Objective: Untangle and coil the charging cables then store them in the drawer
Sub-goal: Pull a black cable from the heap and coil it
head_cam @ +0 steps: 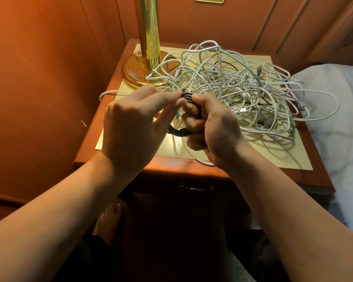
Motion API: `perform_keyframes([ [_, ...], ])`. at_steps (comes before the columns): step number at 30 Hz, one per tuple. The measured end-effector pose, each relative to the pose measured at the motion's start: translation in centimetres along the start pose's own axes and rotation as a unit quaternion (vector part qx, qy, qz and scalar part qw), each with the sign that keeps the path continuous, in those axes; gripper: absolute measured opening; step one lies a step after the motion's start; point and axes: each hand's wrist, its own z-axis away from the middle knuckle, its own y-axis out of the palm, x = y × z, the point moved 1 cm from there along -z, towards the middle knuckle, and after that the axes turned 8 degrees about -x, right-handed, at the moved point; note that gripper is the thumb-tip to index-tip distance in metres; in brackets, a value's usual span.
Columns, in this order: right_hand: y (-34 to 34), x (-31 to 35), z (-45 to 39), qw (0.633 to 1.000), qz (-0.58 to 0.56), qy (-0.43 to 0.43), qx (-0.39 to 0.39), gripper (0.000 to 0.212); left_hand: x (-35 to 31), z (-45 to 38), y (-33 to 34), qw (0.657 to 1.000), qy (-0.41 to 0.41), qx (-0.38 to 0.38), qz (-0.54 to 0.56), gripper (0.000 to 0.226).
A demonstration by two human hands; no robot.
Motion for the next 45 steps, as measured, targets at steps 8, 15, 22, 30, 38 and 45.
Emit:
perform_keyframes([
  [8,-0.3,-0.2,-0.4,0.999,0.037,0.021,0.005,0.042,-0.6,0.0,0.0,0.996,-0.064,0.048,0.027,0.024],
  [15,-1.4,0.8,-0.3,0.989,0.050,0.113,0.082,0.037,0.2,-1.0,-0.8,0.978,-0.113,0.118,0.130,0.020],
  [22,-3.0,1.4,-0.8,0.982,0.136,0.029,0.128,0.025,1.2,-1.4,-0.6,0.962,-0.151,0.147,0.175,0.022],
  [30,-4.2,1.2,-0.5,0.943,0.300,-0.141,-0.024,0.032,1.2,-1.1,-0.4,0.940,-0.221,0.148,0.212,0.022],
  [38,-4.6,1.1,-0.6,0.908,0.388,-0.154,-0.013,0.025,1.4,-1.0,0.0,0.874,-0.343,0.144,0.312,0.022],
  [45,-4.7,1.4,-0.5,0.966,0.234,-0.069,0.088,0.021,0.8,-1.2,0.7,0.659,-0.534,0.154,0.506,0.024],
])
